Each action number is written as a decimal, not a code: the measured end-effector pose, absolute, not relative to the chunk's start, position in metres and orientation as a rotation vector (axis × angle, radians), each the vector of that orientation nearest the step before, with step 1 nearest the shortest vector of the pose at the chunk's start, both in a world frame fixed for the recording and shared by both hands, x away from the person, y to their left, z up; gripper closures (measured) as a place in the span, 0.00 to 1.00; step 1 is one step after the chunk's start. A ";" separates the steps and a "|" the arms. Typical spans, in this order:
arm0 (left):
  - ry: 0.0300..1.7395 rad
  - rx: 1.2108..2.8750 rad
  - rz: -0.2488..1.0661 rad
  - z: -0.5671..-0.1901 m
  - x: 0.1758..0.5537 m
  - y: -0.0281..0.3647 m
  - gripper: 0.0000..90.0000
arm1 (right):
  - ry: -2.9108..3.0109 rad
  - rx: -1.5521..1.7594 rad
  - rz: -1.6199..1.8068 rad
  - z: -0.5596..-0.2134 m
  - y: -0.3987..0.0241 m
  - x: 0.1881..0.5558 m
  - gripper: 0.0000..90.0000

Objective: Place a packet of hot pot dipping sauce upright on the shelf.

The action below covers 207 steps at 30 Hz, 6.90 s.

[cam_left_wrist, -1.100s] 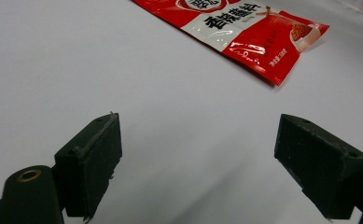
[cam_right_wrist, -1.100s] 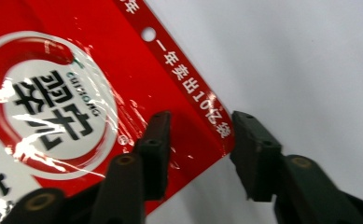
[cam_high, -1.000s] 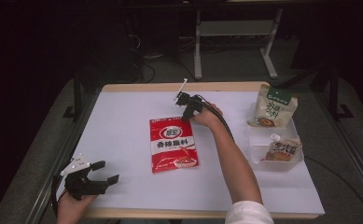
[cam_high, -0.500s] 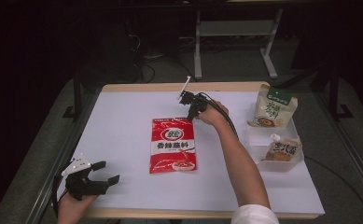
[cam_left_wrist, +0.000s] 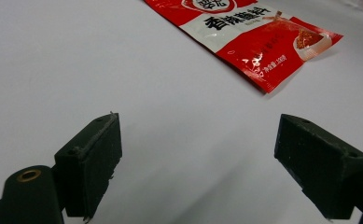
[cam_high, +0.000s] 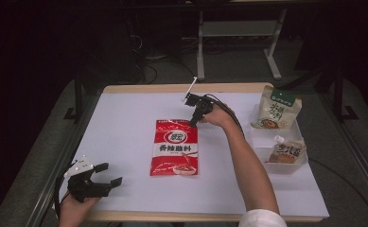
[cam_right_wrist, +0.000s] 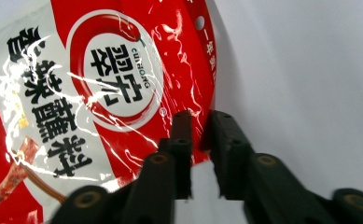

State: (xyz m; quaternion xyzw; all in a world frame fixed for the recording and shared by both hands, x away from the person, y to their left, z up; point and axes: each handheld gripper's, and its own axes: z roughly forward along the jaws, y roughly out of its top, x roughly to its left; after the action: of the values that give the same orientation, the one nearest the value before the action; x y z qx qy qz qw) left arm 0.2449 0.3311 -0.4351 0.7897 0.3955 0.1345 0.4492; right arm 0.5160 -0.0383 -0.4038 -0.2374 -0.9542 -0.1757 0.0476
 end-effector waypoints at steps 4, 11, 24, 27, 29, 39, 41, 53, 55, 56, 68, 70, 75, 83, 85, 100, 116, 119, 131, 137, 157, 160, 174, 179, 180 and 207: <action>0.985 1.946 0.329 -0.435 0.245 0.331 0.16 | -2.916 -0.723 -0.512 -0.413 -0.033 0.518 0.77; 0.983 1.947 0.328 -0.435 0.245 0.331 0.16 | -2.922 -0.760 -0.501 -0.421 -0.029 0.521 0.85; 0.974 1.952 0.309 -0.434 0.246 0.326 0.17 | -2.953 -0.729 -0.612 -0.385 -0.038 0.505 1.00; 0.975 1.945 0.294 -0.432 0.248 0.324 0.17 | -2.959 -0.709 -0.634 -0.375 -0.040 0.499 1.00; 0.967 1.942 0.278 -0.429 0.251 0.320 0.17 | -2.963 -0.671 -0.702 -0.361 -0.045 0.489 1.00; 0.906 1.962 0.249 -0.417 0.272 0.299 0.17 | -2.984 -0.554 -0.866 -0.316 -0.058 0.454 1.00; 0.895 1.958 0.239 -0.415 0.277 0.294 0.17 | -2.987 -0.528 -0.888 -0.306 -0.061 0.447 1.00; 0.838 1.943 0.192 -0.402 0.299 0.269 0.20 | -2.998 -0.339 -1.000 -0.265 -0.067 0.408 1.00; 0.833 1.952 0.182 -0.402 0.301 0.265 0.22 | -2.995 -0.313 -0.996 -0.260 -0.066 0.402 1.00; 0.828 1.954 0.178 -0.402 0.302 0.263 0.22 | -2.991 -0.299 -1.002 -0.259 -0.066 0.401 1.00; 0.739 1.993 0.094 -0.402 0.309 0.244 0.49 | -2.966 -0.242 -0.999 -0.252 -0.070 0.389 1.00; 0.734 1.990 0.099 -0.402 0.309 0.244 0.53 | -2.970 -0.242 -0.998 -0.252 -0.070 0.389 1.00; 0.733 1.995 0.095 -0.402 0.309 0.245 0.56 | -2.973 -0.246 -0.997 -0.254 -0.069 0.390 1.00; 0.725 2.000 0.095 -0.402 0.308 0.244 0.62 | -2.976 -0.245 -0.999 -0.254 -0.069 0.389 1.00; 0.711 2.005 0.097 -0.402 0.309 0.243 0.64 | -2.980 -0.247 -0.997 -0.253 -0.069 0.389 1.00; 0.707 2.007 0.102 -0.403 0.308 0.240 0.72 | -2.979 -0.243 -0.998 -0.254 -0.069 0.388 1.00; 0.663 2.025 0.154 -0.401 0.302 0.238 0.92 | -2.962 -0.229 -0.976 -0.261 -0.064 0.388 0.83; 0.657 2.029 0.156 -0.401 0.302 0.238 0.92 | -2.970 -0.224 -0.956 -0.264 -0.059 0.388 0.83; 0.644 2.041 0.164 -0.400 0.300 0.238 0.92 | -2.968 -0.246 -0.941 -0.277 -0.053 0.392 0.91; 0.644 2.039 0.165 -0.400 0.299 0.238 0.92 | -2.935 -0.256 -0.985 -0.277 -0.057 0.390 0.98; 0.660 2.082 0.229 -0.397 0.293 0.237 0.67 | -2.932 -0.282 -1.074 -0.264 -0.076 0.377 1.00; 0.665 2.084 0.239 -0.396 0.291 0.239 0.64 | -2.963 -0.300 -1.081 -0.256 -0.083 0.375 1.00; 0.698 2.086 0.254 -0.403 0.286 0.249 0.57 | -3.024 -0.402 -1.131 -0.226 -0.124 0.376 1.00; 0.712 2.080 0.257 -0.404 0.284 0.253 0.54 | -3.031 -0.442 -1.129 -0.219 -0.140 0.376 1.00; 0.708 2.083 0.260 -0.405 0.284 0.254 0.53 | -3.033 -0.450 -1.131 -0.218 -0.145 0.376 1.00; 0.772 2.063 0.281 -0.415 0.275 0.273 0.40 | -3.078 -0.666 -1.096 -0.196 -0.209 0.379 1.00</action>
State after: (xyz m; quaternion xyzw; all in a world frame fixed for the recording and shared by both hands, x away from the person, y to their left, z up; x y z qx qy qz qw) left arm 0.2748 0.2729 -0.4153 0.8322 0.3115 0.1135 0.4445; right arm 0.3788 -0.2090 -0.1958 -0.1988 -0.9188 -0.3271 -0.0961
